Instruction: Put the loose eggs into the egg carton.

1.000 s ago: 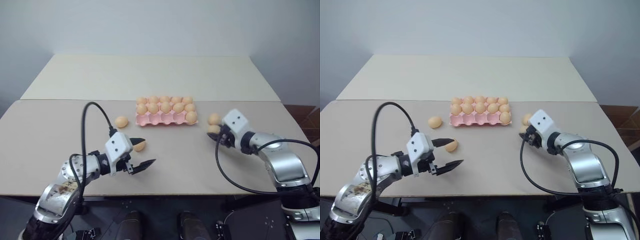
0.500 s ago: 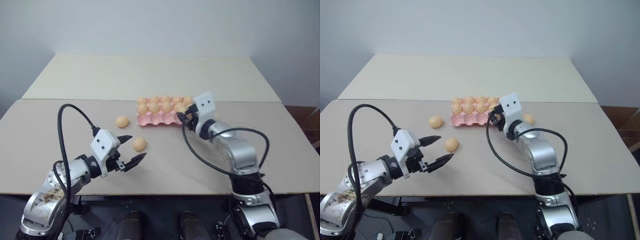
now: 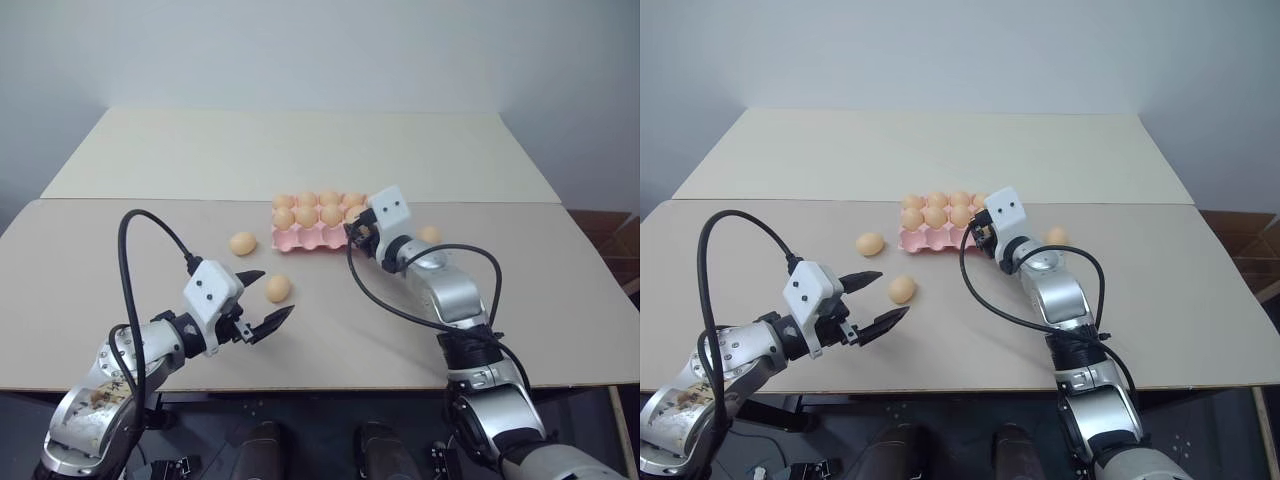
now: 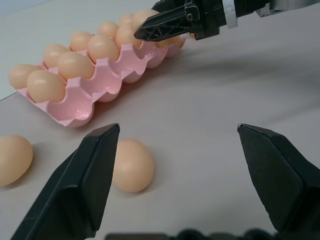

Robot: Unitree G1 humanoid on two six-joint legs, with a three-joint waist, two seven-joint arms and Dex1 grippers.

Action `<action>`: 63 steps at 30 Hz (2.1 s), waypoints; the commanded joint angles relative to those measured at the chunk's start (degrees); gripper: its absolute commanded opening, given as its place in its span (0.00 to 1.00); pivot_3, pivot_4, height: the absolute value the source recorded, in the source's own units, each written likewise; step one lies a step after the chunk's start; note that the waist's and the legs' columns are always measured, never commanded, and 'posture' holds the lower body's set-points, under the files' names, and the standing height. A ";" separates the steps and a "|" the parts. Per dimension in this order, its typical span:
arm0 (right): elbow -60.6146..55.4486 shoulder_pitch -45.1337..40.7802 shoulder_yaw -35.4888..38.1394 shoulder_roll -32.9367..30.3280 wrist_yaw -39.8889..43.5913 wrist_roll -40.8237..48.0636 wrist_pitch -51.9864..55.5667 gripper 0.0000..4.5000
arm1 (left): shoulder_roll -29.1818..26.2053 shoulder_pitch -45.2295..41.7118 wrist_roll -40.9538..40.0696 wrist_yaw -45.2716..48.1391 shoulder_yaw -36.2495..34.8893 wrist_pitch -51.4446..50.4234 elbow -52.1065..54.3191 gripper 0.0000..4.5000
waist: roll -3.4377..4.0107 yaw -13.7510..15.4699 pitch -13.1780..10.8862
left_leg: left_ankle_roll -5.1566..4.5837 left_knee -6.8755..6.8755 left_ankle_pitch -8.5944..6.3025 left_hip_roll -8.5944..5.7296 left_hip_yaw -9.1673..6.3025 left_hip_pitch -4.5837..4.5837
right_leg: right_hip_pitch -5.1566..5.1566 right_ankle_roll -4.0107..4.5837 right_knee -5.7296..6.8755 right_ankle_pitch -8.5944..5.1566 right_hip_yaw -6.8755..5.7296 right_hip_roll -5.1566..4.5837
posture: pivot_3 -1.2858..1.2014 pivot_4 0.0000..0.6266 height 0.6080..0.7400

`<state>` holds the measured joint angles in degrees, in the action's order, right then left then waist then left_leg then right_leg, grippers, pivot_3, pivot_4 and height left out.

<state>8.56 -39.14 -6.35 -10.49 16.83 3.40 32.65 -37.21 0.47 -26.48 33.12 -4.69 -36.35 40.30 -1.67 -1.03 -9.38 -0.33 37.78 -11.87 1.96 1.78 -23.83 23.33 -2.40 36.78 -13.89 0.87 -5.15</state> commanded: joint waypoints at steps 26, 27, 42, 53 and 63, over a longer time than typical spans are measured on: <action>-41.84 24.07 11.06 -4.56 -5.13 6.70 12.07 1.00 | 1.68 -4.42 0.56 -0.20 4.47 0.83 0.45 0.91 | 0.05 0.03 -0.03 | 0.00 -0.01 0.00 0.02 0.00 -0.15 | 0.16 0.02 -0.01 0.00 0.03 0.01 | 0.52 0.24 1.00; -42.57 24.43 10.98 -3.88 -6.80 6.25 13.30 1.00 | 1.95 -5.48 0.71 -0.15 5.00 0.78 -0.20 0.91 | 0.05 -0.02 -0.03 | 0.00 -0.01 0.01 0.02 -0.01 -0.14 | 0.16 0.01 0.00 0.00 0.01 0.04 | 0.52 0.24 1.00; -13.27 5.79 12.74 -2.12 -19.94 -2.14 12.70 1.00 | 2.03 -11.24 5.36 3.42 12.67 3.96 -4.17 0.91 | 0.05 0.12 -0.03 | 0.00 -0.01 0.01 -0.01 0.01 -0.43 | 0.44 0.00 -0.02 0.00 0.05 0.05 | 0.52 0.24 1.00; 11.27 -4.84 15.42 -2.62 -22.38 -2.18 3.74 1.00 | 2.48 -10.52 6.67 3.47 13.04 4.38 -3.84 0.91 | 0.05 -0.08 -0.03 | -0.01 -0.01 0.02 -0.02 0.11 -0.57 | 0.74 -0.01 0.17 0.03 0.21 0.05 | 0.52 0.24 1.00; 16.67 -6.02 17.02 -2.94 -21.70 -0.91 1.53 0.80 | 2.42 -8.97 6.93 3.35 12.39 4.53 -3.03 0.91 | 0.05 -0.10 -0.03 | -0.01 -0.01 0.02 -0.02 0.11 -0.57 | 0.74 -0.01 0.20 0.03 0.22 0.05 | 0.52 0.24 1.00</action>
<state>26.78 -44.15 9.85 -12.85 -5.03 2.00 35.54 -34.83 -8.56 -19.56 36.55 8.76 -33.02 35.11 -1.61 -1.13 -9.42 -0.34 37.77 -11.85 1.95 1.89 -24.40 24.06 -2.41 36.99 -13.85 1.09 -5.09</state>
